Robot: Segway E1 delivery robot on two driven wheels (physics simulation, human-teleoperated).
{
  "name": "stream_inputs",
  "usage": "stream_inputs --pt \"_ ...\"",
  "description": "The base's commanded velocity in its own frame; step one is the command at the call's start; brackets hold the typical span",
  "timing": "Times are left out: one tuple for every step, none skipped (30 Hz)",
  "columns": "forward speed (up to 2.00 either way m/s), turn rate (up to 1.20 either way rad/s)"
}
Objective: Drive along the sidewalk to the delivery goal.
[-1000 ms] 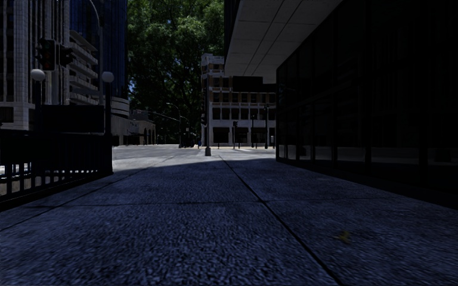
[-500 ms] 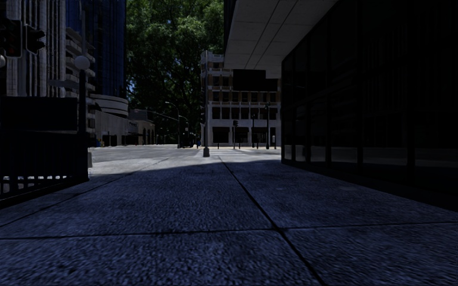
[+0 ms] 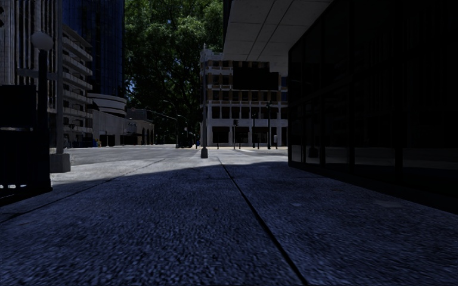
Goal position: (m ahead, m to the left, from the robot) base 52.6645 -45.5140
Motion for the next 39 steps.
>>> stream_inputs --pt "1.99 0.0" --pt "1.99 0.0" --pt "1.99 0.0" --pt "1.99 0.0" --pt "1.99 0.0" --pt "1.99 0.0" --pt "1.99 0.0" --pt "1.99 0.0" --pt "1.99 0.0" --pt "1.99 0.0" --pt "1.99 0.0" --pt "1.99 0.0" --pt "1.99 0.0" --pt "1.99 0.0" --pt "1.99 0.0" --pt "1.99 0.0" --pt "1.99 0.0" --pt "1.99 0.0" --pt "1.99 0.0" --pt "1.99 0.0" --pt "1.99 0.0" --pt "1.99 0.0" --pt "1.99 0.0" --pt "1.99 0.0" --pt "1.99 0.0" --pt "1.99 0.0" --pt "1.99 0.0" --pt "1.99 0.0" --pt "1.99 0.0" --pt "1.99 0.0" --pt "1.99 0.0" --pt "1.99 0.0" --pt "1.99 0.0" --pt "1.99 0.0" --pt "1.99 0.0" --pt "1.99 0.0" --pt "1.99 0.0" --pt "1.99 0.0" --pt "1.99 0.0"
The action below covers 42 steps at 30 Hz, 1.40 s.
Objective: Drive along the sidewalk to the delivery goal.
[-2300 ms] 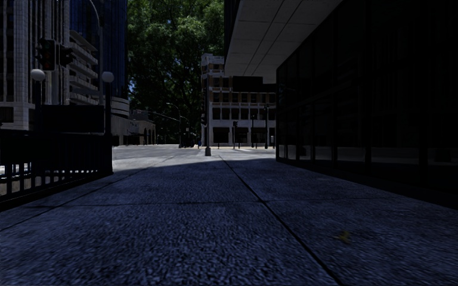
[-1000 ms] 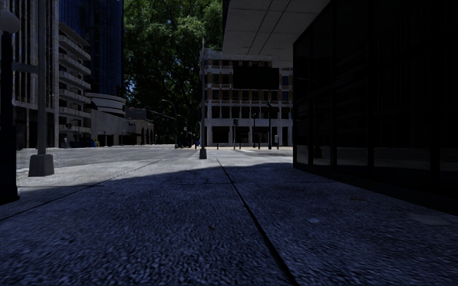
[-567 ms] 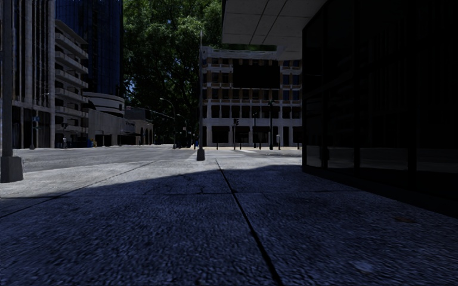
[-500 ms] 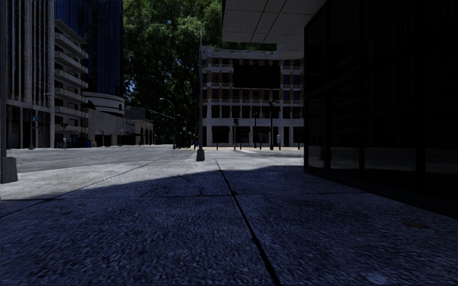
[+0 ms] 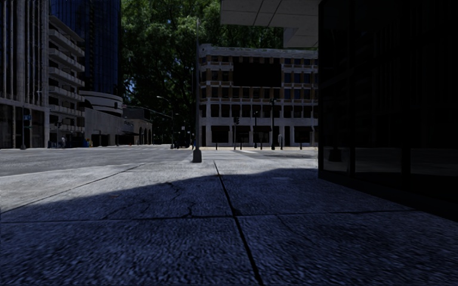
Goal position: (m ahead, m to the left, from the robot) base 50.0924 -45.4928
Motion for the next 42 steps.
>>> stream_inputs --pt "1.99 0.0" --pt "1.99 0.0" --pt "1.99 0.0" --pt "1.99 0.0" --pt "1.99 0.0" --pt "1.99 0.0" --pt "1.99 0.0" --pt "1.99 0.0" --pt "1.99 0.0" --pt "1.99 0.0" --pt "1.99 0.0" --pt "1.99 0.0" --pt "1.99 0.0" --pt "1.99 0.0" --pt "1.99 0.0" --pt "1.99 0.0" --pt "1.99 0.0" --pt "1.99 0.0" --pt "1.99 0.0" --pt "1.99 0.0" --pt "1.99 0.0" --pt "1.99 0.0" --pt "1.99 0.0" --pt "1.99 0.0" --pt "1.99 0.0" --pt "1.99 0.0" --pt "1.99 0.0" --pt "1.99 0.0" --pt "1.99 0.0" --pt "1.99 0.0" --pt "1.99 0.0" --pt "1.99 0.0" --pt "1.99 0.0" --pt "1.99 0.0" --pt "1.99 0.0" --pt "1.99 0.0" --pt "1.99 0.0" --pt "1.99 0.0" --pt "1.99 0.0" --pt "1.99 0.0" --pt "1.99 0.0" --pt "1.99 0.0"
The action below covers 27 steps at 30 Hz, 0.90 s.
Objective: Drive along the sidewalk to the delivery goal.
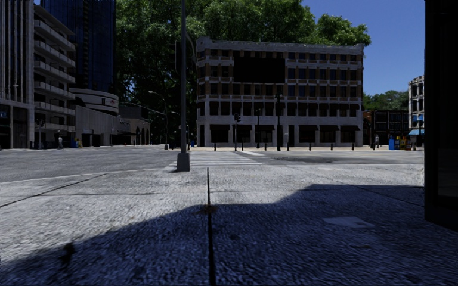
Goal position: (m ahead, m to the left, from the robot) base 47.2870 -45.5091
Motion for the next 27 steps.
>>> stream_inputs --pt "1.99 0.0" --pt "1.99 0.0" --pt "1.99 0.0" --pt "1.99 0.0" --pt "1.99 0.0" --pt "1.99 0.0" --pt "1.99 0.0" --pt "1.99 0.0" --pt "1.99 0.0" --pt "1.99 0.0" --pt "1.99 0.0" --pt "1.99 0.0" --pt "1.99 0.0" --pt "1.99 0.0" --pt "1.99 0.0" --pt "1.99 0.0" --pt "1.99 0.0" --pt "1.99 0.0" --pt "1.99 0.0" --pt "1.99 0.0" --pt "1.99 0.0" --pt "1.99 0.0" --pt "1.99 0.0" --pt "1.99 0.0" --pt "1.99 0.0" --pt "1.99 0.0" --pt "1.99 0.0"
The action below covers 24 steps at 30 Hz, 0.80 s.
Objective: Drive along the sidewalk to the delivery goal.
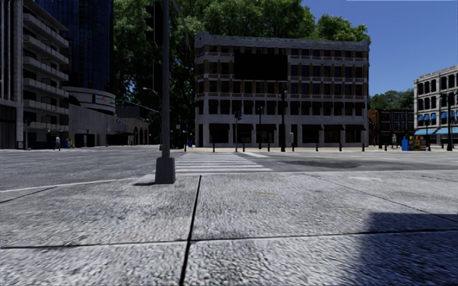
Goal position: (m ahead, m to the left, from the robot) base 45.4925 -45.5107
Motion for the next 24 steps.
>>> stream_inputs --pt "1.99 0.0" --pt "1.99 0.0" --pt "1.99 0.0" --pt "1.99 0.0" --pt "1.99 0.0" --pt "1.99 0.0" --pt "1.99 0.0" --pt "1.99 0.0" --pt "1.99 0.0" --pt "1.99 0.0" --pt "1.99 0.0" --pt "1.99 0.0" --pt "1.99 0.0" --pt "1.99 0.0" --pt "1.99 0.0" --pt "1.99 0.0" --pt "1.99 0.0" --pt "1.99 0.0" --pt "1.99 0.0" --pt "1.99 0.0" --pt "1.99 0.0" --pt "1.99 0.0" --pt "1.99 0.0" --pt "1.99 0.0"
